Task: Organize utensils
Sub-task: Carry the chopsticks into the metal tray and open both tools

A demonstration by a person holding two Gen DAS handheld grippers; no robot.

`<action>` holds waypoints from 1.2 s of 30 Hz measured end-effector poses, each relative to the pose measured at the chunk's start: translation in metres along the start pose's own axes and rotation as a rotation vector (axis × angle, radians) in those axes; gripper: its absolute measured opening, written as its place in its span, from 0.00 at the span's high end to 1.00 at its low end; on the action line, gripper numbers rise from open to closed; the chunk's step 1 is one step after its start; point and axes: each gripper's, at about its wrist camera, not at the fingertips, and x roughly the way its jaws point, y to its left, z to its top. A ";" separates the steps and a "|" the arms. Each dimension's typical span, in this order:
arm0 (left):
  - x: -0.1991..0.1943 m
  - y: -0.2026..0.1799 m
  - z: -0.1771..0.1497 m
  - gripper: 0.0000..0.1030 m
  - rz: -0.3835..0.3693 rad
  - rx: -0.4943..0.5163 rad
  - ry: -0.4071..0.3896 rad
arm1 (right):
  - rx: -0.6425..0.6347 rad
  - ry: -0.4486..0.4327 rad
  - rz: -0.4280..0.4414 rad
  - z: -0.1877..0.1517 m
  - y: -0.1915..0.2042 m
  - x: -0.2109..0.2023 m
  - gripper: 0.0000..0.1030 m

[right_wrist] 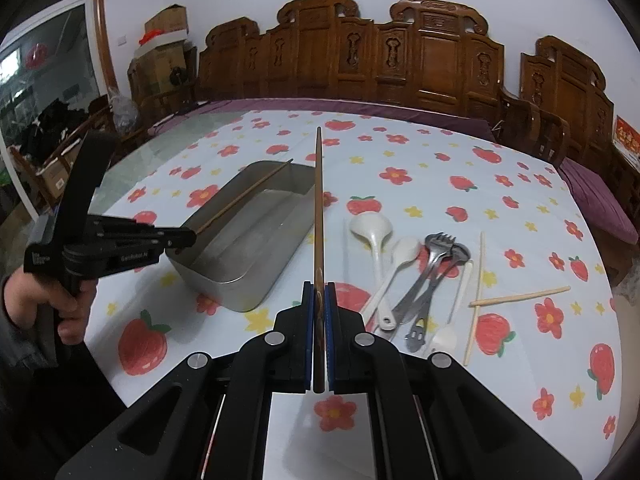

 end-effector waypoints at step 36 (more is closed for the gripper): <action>-0.043 0.027 0.011 0.73 -0.015 -0.029 -0.114 | -0.025 0.081 0.060 0.027 0.055 0.046 0.94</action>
